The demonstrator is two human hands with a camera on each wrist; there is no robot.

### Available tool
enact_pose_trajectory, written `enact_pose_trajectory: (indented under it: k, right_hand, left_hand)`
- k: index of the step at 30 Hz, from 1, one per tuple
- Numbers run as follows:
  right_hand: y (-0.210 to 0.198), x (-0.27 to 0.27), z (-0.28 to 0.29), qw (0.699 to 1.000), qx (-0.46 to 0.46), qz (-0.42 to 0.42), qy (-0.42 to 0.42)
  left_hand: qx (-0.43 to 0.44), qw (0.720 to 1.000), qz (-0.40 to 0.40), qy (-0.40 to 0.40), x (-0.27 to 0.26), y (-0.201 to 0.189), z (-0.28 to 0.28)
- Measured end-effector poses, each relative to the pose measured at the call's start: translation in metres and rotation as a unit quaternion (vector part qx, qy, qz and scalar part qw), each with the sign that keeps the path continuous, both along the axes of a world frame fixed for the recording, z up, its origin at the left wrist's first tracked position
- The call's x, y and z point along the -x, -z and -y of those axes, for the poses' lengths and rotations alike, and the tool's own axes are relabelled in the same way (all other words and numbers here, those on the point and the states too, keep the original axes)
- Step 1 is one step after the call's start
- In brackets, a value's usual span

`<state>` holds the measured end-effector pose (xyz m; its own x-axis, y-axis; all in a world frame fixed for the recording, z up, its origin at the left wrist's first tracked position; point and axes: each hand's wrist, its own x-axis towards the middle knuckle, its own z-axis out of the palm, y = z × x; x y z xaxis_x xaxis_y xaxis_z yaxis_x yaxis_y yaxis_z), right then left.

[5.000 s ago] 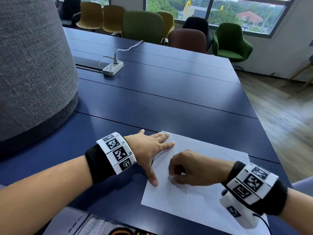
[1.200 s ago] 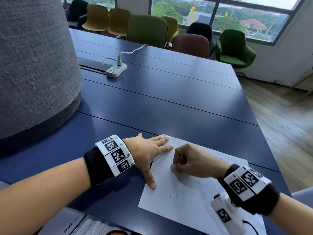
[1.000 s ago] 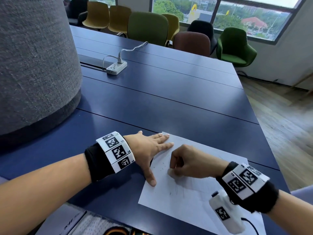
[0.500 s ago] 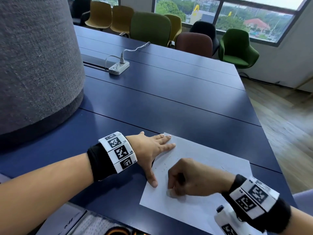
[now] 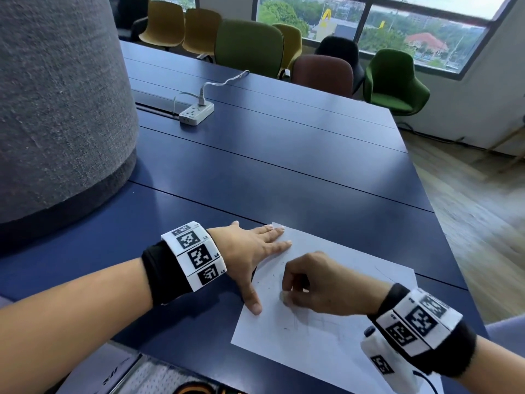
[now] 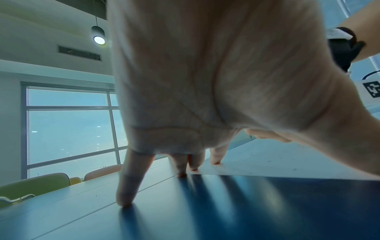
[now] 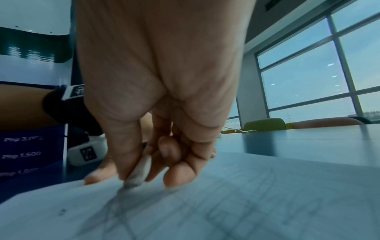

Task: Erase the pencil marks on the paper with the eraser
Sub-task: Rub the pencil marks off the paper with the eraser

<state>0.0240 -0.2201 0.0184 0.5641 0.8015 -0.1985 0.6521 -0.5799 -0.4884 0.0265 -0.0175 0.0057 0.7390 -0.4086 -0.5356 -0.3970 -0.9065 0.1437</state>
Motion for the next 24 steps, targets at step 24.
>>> enact_pose_trajectory:
  k: [24]
  right_hand:
    - [-0.002,-0.002,0.007,0.996,0.058,-0.037,-0.054]
  left_hand:
    - [-0.009,1.000,0.006,0.007,0.001,-0.002,0.002]
